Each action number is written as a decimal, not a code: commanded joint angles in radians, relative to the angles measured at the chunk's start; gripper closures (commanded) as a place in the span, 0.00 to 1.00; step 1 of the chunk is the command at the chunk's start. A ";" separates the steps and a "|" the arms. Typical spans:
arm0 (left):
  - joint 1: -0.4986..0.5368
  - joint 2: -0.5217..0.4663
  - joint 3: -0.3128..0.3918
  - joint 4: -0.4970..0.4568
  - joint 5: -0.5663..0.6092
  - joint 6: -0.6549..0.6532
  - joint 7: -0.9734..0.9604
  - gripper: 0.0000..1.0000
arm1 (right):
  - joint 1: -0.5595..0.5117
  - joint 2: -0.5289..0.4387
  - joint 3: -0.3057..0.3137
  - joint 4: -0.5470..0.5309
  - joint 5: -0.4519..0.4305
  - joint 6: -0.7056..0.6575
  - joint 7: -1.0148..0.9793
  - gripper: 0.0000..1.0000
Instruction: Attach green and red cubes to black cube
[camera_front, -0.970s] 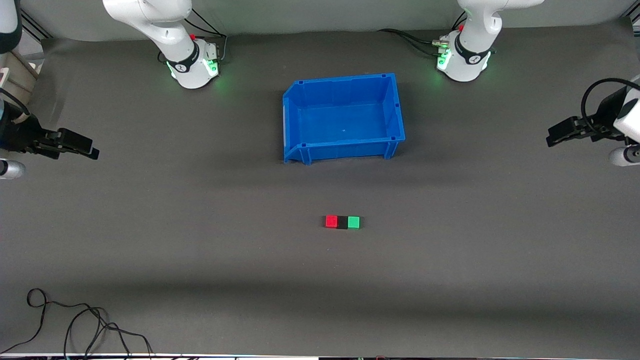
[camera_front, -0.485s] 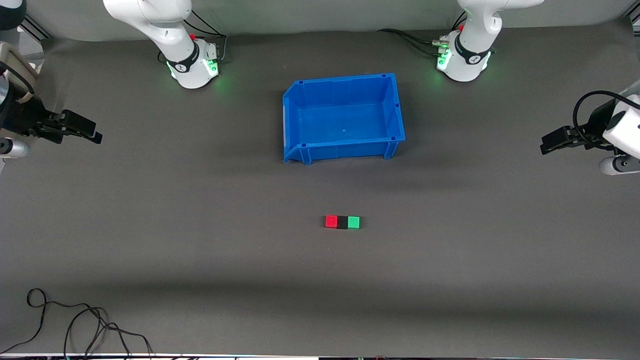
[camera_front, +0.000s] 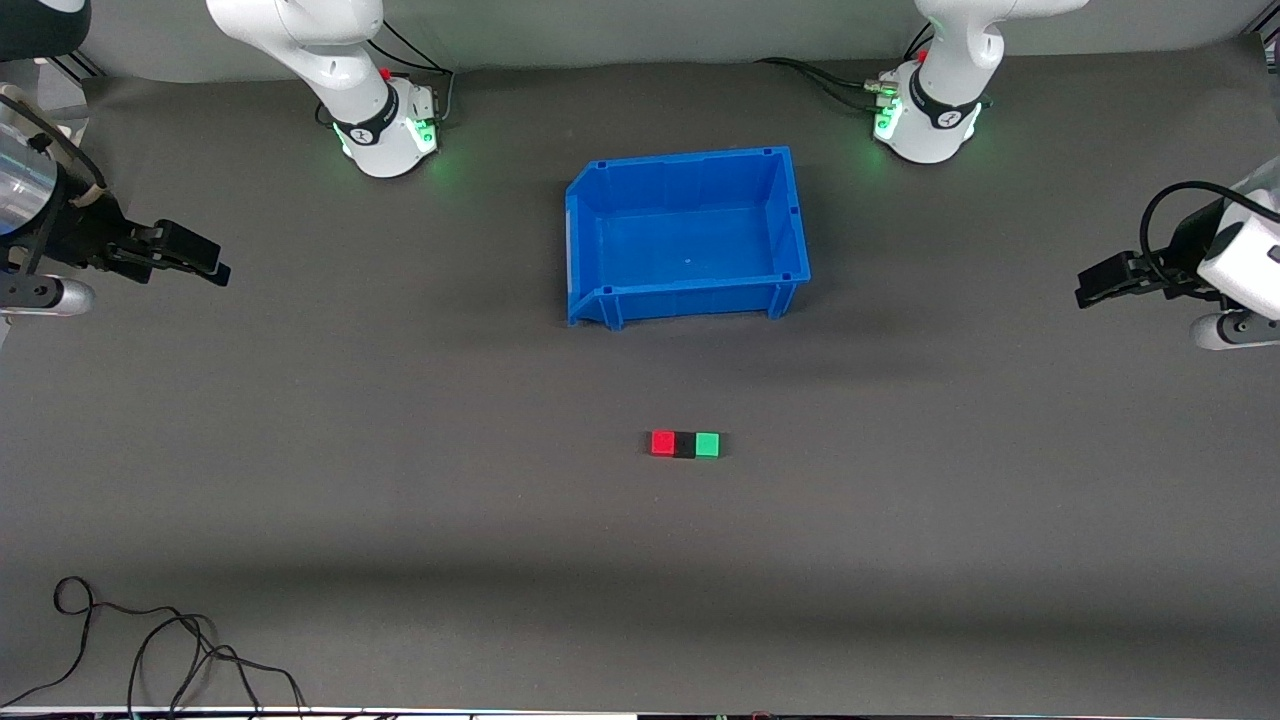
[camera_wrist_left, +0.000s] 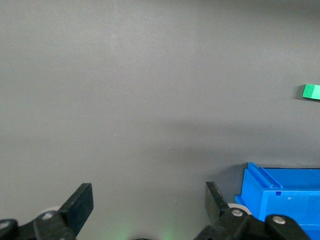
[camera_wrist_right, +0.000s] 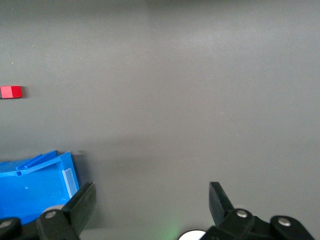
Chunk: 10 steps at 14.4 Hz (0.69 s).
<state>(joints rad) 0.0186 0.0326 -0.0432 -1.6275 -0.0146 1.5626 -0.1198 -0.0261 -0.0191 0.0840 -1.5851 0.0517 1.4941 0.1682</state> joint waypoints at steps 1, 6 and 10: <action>0.001 -0.002 0.002 -0.002 -0.008 0.000 0.000 0.01 | 0.070 -0.012 -0.070 -0.019 -0.029 0.021 0.024 0.00; 0.001 0.004 0.003 -0.003 -0.010 -0.003 0.000 0.01 | 0.063 -0.009 -0.069 -0.016 -0.026 0.025 0.024 0.00; 0.009 -0.006 0.006 0.000 -0.039 0.005 -0.018 0.01 | 0.066 0.004 -0.069 -0.004 -0.026 0.025 0.022 0.00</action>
<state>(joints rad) 0.0204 0.0416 -0.0404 -1.6262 -0.0245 1.5642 -0.1227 0.0248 -0.0156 0.0215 -1.5864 0.0456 1.5032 0.1705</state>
